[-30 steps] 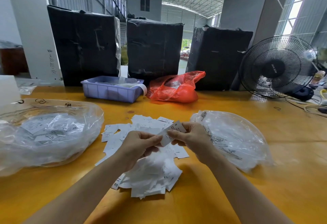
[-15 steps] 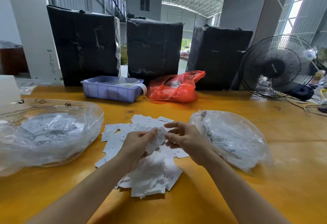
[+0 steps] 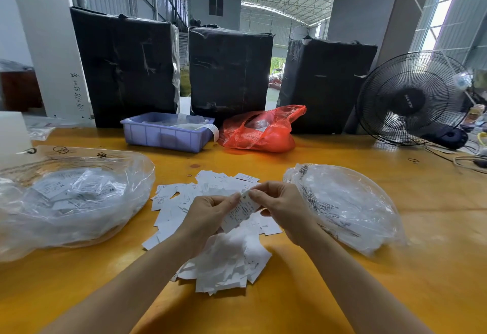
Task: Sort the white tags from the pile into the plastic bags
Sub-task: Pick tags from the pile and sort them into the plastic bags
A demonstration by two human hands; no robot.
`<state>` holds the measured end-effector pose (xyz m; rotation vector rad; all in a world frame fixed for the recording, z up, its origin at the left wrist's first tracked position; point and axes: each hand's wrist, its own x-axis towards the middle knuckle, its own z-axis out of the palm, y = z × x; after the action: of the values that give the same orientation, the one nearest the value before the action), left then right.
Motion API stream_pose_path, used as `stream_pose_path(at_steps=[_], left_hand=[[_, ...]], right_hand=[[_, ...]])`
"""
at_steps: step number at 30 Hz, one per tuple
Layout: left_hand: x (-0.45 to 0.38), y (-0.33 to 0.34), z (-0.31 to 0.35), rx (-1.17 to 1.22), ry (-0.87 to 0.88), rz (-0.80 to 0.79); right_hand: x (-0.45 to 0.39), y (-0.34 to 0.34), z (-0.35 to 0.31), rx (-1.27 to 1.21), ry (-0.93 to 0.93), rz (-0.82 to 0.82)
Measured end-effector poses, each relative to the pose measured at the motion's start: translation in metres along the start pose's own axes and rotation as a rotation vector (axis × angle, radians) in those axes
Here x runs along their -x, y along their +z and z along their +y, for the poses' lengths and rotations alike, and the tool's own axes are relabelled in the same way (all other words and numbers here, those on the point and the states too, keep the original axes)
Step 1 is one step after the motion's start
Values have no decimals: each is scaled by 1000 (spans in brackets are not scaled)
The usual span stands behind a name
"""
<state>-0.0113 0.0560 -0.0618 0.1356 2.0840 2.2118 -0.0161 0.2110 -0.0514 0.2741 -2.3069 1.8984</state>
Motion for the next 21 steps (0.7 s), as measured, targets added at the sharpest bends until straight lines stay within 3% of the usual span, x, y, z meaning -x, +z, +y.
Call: stream_pose_path(at_steps=[7, 13, 17, 21], left_hand=[[-2, -5, -1, -70, 19, -69], [-4, -9, 2, -21, 1, 27], [-5, -13, 2, -66, 2, 51], [-4, -12, 2, -122, -1, -31]], right_hand=[[-3, 1, 3, 42, -31, 132], [-3, 1, 4, 122, -105, 215], [0, -7, -2, 280, -192, 60], [2, -7, -3, 537, -261, -83]])
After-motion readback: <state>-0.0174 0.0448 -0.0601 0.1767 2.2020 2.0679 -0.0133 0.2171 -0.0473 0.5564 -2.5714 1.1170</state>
